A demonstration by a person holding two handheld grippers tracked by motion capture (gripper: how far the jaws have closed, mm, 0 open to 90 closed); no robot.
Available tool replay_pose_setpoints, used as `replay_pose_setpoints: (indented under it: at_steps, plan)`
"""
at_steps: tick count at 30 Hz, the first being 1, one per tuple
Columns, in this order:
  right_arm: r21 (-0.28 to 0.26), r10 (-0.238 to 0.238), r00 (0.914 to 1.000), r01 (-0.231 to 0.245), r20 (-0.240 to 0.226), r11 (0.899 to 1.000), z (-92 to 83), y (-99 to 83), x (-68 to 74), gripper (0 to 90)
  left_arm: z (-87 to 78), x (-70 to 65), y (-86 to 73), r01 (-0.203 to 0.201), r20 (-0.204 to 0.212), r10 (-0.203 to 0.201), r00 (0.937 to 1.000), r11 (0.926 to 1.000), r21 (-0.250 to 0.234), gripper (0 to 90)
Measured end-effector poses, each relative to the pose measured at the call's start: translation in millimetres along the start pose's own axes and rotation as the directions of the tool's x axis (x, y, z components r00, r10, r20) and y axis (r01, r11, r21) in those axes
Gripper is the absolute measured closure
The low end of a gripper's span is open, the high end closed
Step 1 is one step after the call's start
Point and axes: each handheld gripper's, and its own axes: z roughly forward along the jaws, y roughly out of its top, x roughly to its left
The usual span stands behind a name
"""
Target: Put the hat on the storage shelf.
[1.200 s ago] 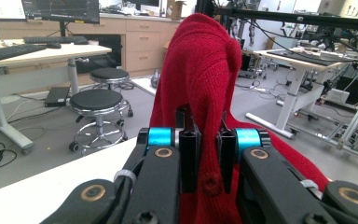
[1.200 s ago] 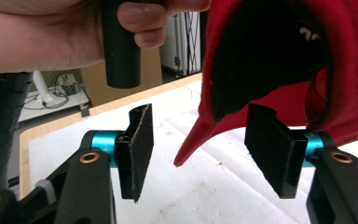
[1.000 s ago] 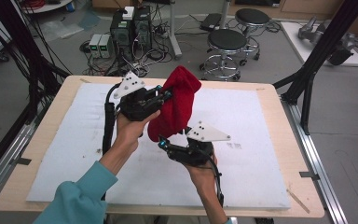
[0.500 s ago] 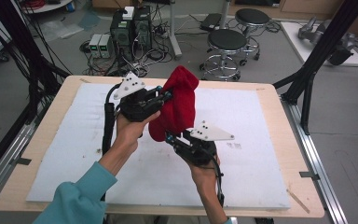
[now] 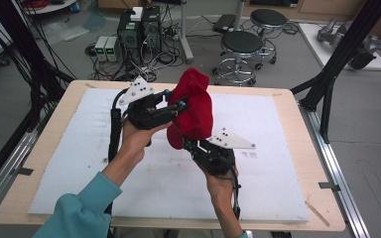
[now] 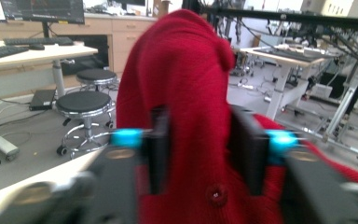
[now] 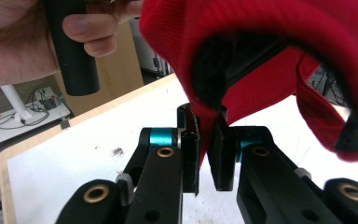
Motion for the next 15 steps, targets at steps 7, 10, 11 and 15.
replay_pose_setpoints:
  at_steps: [7, 10, 11, 15]
  plan:
    - [-0.006, -0.004, 0.9998, 0.004, 0.017, 1.000, -1.5, 0.3, -0.1, 84.6, 0.8, 8.5, -1.3, 0.059, 0.021, -0.060, 0.9980, 0.9977, 0.033, 12.0]
    - [-0.007, 0.001, 0.9998, -0.001, 0.018, 1.000, -2.3, 0.7, -1.0, 84.6, -2.2, 11.7, -1.2, 0.050, 0.031, -0.052, 0.9982, 0.9976, 0.047, 11.3]
    - [-0.006, -0.002, 0.9998, 0.002, 0.022, 1.000, -2.2, 0.9, -1.2, 84.6, -3.5, 12.3, -0.8, 0.043, 0.028, -0.045, 0.9986, 0.9978, 0.050, 11.3]
    - [-0.003, -0.010, 0.9997, 0.010, 0.022, 1.000, -0.8, 1.8, -1.3, 84.6, -12.0, 15.4, 1.2, 0.013, 0.014, -0.013, 0.9998, 0.9992, 0.038, 11.4]
